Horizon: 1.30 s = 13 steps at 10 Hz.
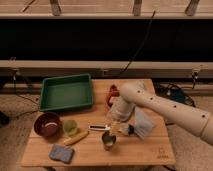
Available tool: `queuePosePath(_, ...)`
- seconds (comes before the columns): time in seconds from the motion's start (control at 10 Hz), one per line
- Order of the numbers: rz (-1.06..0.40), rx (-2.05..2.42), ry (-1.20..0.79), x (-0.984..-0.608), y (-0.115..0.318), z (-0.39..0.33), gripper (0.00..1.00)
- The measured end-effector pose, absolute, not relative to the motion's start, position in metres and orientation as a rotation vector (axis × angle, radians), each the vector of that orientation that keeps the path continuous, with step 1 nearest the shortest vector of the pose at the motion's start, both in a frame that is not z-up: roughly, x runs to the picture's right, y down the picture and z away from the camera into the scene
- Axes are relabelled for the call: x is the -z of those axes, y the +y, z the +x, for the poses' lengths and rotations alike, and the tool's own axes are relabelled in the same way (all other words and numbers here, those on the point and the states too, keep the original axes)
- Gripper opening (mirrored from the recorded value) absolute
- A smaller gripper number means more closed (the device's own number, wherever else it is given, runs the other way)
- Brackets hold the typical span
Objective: Place brush in plastic cup
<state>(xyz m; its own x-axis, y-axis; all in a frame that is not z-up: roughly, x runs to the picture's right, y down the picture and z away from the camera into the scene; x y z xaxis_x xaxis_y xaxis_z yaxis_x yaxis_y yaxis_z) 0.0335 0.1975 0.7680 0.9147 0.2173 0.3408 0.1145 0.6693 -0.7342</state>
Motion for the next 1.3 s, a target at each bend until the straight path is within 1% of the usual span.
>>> queuePosePath(0.3, -0.857, -0.101, -0.424, -0.775, 0.181, 0.051, 0.65)
queuePosePath(0.8, -0.863, -0.093, -0.521, -0.743, 0.145, 0.057, 0.65)
queuePosePath(1.0, -0.856, -0.086, -0.517, -0.743, 0.144, 0.057, 0.65)
queuePosePath(1.3, -0.827, -0.079, -0.486, -0.763, 0.156, 0.059, 0.65)
